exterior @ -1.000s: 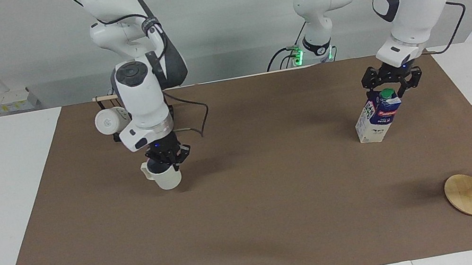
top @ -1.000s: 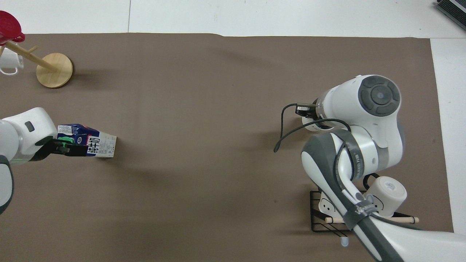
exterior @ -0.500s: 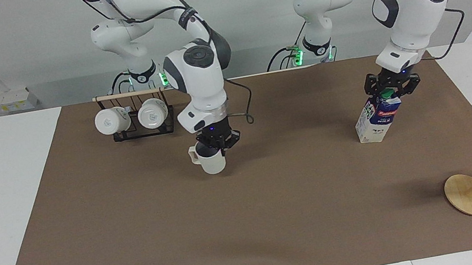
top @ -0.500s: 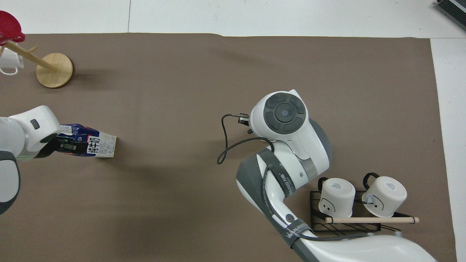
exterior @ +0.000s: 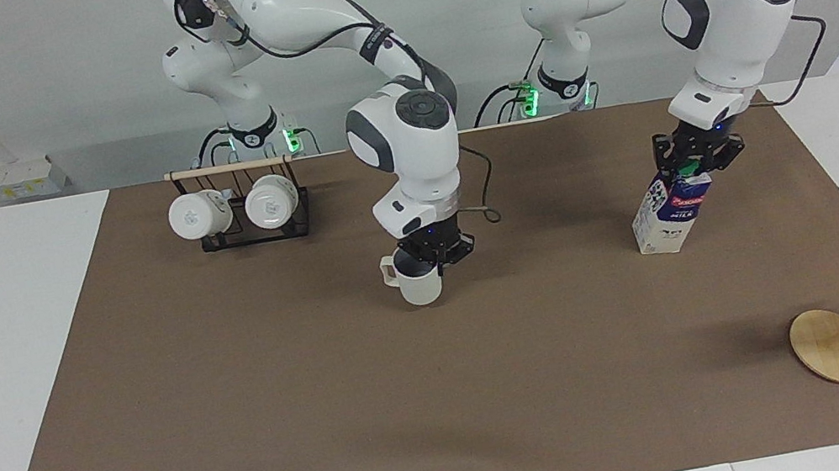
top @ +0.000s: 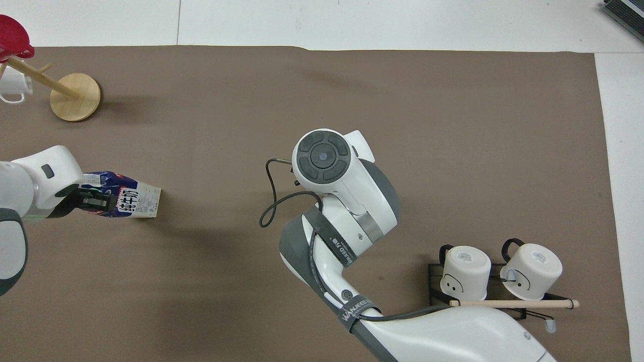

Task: Place cup and milk on table
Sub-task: 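Carry the mug toward the table center while the left gripper lifts the carton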

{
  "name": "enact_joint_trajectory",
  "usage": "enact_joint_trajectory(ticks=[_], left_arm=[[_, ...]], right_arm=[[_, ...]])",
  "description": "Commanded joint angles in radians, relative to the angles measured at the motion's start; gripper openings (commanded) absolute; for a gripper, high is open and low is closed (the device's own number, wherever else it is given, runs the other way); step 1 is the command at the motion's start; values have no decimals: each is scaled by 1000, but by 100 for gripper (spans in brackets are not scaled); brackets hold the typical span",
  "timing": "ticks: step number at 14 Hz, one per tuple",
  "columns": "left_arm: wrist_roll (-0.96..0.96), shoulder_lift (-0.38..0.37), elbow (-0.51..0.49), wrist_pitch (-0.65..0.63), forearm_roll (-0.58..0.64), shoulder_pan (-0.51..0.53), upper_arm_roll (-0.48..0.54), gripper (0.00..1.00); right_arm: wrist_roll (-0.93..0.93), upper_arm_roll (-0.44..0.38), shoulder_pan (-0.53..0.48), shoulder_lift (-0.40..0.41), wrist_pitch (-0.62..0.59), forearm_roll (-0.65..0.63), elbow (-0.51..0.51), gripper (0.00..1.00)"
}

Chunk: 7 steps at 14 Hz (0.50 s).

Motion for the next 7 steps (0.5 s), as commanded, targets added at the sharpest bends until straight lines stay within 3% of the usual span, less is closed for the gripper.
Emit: enact_joint_trajectory(ticks=[1, 7], left_arm=[[-10, 0, -1, 13, 13, 11, -3, 41], [-89, 11, 43, -24, 5, 13, -3, 37]], right_arm=[[73, -1, 23, 17, 16, -19, 18, 0], [73, 0, 12, 6, 53, -4, -57, 3]])
